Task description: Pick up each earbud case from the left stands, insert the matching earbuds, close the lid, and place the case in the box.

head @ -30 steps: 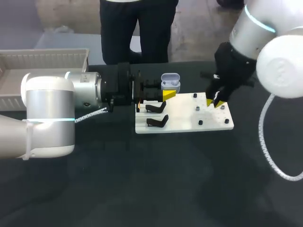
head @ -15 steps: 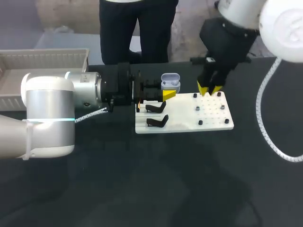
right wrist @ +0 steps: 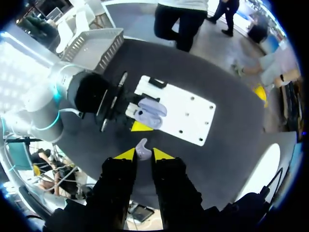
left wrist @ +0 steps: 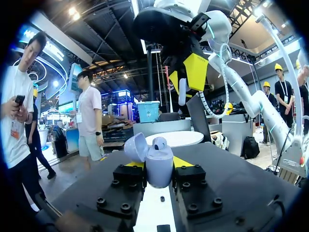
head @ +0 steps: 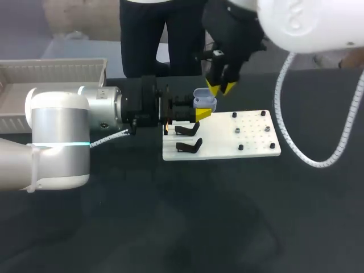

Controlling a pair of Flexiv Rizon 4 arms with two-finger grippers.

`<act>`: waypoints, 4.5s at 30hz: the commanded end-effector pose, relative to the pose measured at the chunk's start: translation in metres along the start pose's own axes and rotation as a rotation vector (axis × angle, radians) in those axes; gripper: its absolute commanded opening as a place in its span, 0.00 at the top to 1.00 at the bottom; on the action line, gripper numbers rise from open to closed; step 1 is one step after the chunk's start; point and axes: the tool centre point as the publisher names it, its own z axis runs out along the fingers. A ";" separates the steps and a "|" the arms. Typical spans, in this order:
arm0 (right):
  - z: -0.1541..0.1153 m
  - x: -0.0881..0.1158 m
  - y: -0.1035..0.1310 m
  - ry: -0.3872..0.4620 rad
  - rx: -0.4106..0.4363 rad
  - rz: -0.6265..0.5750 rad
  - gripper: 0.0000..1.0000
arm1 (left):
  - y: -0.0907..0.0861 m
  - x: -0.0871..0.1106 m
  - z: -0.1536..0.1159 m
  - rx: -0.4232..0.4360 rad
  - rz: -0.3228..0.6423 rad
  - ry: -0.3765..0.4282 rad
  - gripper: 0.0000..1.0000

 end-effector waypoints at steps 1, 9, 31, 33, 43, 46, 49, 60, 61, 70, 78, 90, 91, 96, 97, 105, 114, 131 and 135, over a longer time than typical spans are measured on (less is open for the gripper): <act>0.006 -0.016 0.011 0.042 0.014 -0.017 1.00 | -0.001 0.001 0.000 -0.006 0.004 -0.004 1.00; 0.019 -0.026 0.014 0.049 0.032 -0.053 1.00 | -0.001 0.001 0.000 -0.006 0.004 -0.004 1.00; 0.034 -0.031 0.006 0.068 0.050 -0.058 1.00 | -0.001 0.001 0.000 -0.006 0.004 -0.004 1.00; 0.035 -0.030 0.007 0.066 0.049 -0.059 1.00 | -0.001 0.001 0.000 -0.006 0.004 -0.004 1.00; 0.038 -0.029 0.009 0.052 0.041 -0.063 1.00 | -0.001 0.001 0.000 -0.006 0.004 -0.004 1.00; 0.039 -0.029 0.010 0.051 0.038 -0.061 1.00 | -0.001 0.001 0.000 -0.006 0.004 -0.004 1.00; 0.041 -0.028 0.011 0.051 0.034 -0.061 1.00 | -0.001 0.001 0.000 -0.006 0.004 -0.004 1.00; 0.044 -0.028 0.011 0.047 0.027 -0.061 1.00 | -0.001 0.001 0.000 -0.006 0.004 -0.004 1.00; 0.044 -0.028 0.011 0.046 0.028 -0.061 1.00 | -0.001 0.001 0.000 -0.006 0.004 -0.004 1.00; 0.044 -0.029 0.008 0.042 0.030 -0.057 1.00 | -0.001 0.001 0.000 -0.006 0.004 -0.004 1.00; 0.044 -0.030 0.006 0.039 0.032 -0.052 1.00 | -0.001 0.001 0.000 -0.006 0.004 -0.004 1.00; 0.045 -0.030 0.005 0.043 0.033 -0.047 1.00 | -0.001 0.001 0.000 -0.006 0.004 -0.004 1.00; 0.046 -0.030 0.004 0.044 0.034 -0.046 1.00 | -0.001 0.001 0.000 -0.006 0.004 -0.004 1.00; 0.047 -0.031 0.004 0.043 0.038 -0.045 1.00 | -0.001 0.001 0.000 -0.006 0.004 -0.004 1.00; 0.047 -0.031 0.004 0.042 0.039 -0.045 1.00 | -0.001 0.001 0.000 -0.006 0.004 -0.004 1.00; 0.049 -0.031 0.003 0.043 0.044 -0.048 1.00 | -0.001 0.001 0.000 -0.006 0.004 -0.004 1.00; 0.050 -0.032 0.002 0.043 0.049 -0.053 1.00 | -0.001 0.001 0.000 -0.006 0.004 -0.004 1.00; 0.053 -0.030 0.004 0.053 0.058 -0.078 1.00 | -0.001 0.001 0.000 -0.006 0.004 -0.004 1.00; 0.054 -0.030 0.005 0.054 0.065 -0.083 1.00 | -0.001 0.001 0.000 -0.006 0.004 -0.004 1.00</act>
